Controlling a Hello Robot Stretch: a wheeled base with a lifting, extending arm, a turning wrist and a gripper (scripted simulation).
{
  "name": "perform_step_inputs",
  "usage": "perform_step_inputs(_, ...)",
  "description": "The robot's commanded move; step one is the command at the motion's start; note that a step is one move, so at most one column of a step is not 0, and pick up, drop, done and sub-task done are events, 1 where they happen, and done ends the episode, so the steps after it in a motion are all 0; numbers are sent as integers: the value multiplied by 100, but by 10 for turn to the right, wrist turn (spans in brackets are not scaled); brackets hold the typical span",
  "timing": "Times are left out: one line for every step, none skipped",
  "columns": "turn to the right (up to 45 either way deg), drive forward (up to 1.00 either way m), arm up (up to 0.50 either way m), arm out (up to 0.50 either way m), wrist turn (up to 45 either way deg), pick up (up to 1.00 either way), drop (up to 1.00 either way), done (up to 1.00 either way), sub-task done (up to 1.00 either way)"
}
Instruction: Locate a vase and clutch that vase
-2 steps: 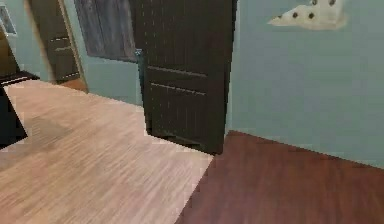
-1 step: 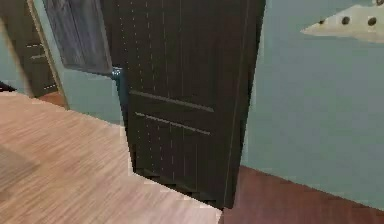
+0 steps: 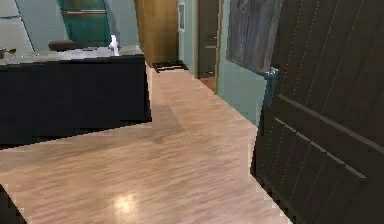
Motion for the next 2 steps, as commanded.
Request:
perform_step_inputs(0,100,0,0,0,0,0,0,0)
perform_step_inputs(-30,0,0,0,0,0,0,0,0)
